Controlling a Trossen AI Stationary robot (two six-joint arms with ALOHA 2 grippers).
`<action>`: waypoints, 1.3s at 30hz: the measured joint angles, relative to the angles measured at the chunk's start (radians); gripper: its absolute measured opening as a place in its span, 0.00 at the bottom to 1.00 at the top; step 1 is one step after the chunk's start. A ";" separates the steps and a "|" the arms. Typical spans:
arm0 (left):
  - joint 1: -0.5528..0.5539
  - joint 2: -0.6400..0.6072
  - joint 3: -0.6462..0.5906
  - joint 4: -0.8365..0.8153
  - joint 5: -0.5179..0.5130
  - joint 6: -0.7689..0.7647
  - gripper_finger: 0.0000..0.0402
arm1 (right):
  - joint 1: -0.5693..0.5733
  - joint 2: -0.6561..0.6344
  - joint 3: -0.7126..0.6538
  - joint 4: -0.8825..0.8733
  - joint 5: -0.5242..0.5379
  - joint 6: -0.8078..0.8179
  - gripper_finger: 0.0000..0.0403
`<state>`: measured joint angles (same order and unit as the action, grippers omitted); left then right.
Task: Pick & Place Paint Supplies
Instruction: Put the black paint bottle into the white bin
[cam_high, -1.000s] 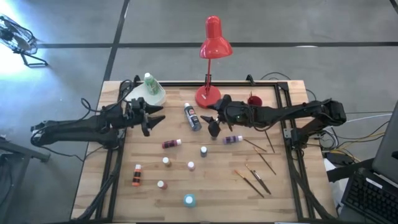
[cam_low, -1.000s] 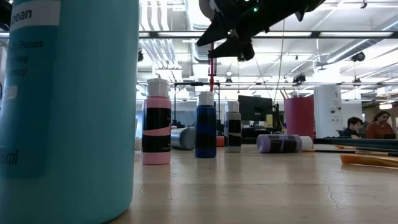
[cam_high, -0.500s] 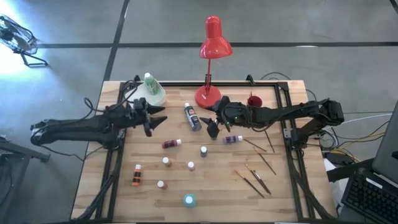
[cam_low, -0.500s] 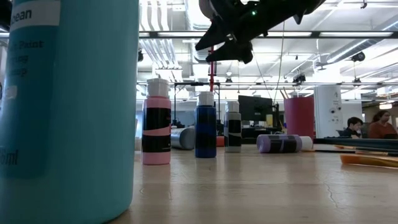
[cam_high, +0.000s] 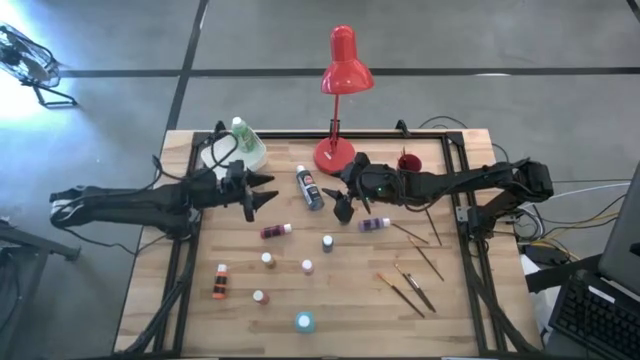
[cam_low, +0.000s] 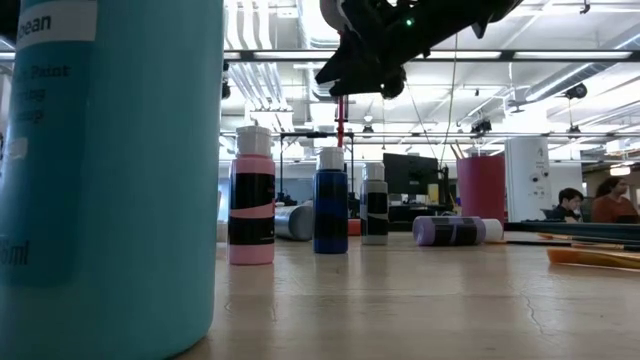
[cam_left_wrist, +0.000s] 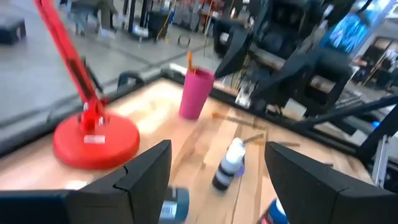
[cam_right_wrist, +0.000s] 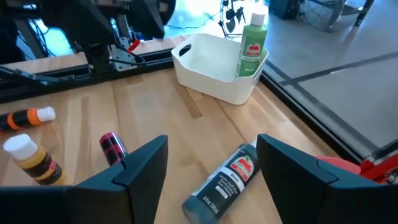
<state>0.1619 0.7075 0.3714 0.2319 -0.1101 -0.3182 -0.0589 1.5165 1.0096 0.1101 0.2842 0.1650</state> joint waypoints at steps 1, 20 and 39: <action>0.000 0.005 0.000 -0.009 0.006 -0.019 0.66 | 0.000 -0.001 0.000 -0.001 -0.001 0.009 0.59; 0.002 0.125 0.035 0.123 -0.041 -0.075 0.66 | -0.042 0.008 0.086 -0.298 -0.046 0.288 0.60; 0.027 0.393 0.334 -0.274 -0.178 0.089 0.66 | -0.067 -0.017 0.130 -0.459 -0.072 0.390 0.61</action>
<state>0.1886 1.1002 0.7056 -0.0417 -0.2882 -0.2296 -0.1259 1.4995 1.1393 -0.3487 0.2119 0.5551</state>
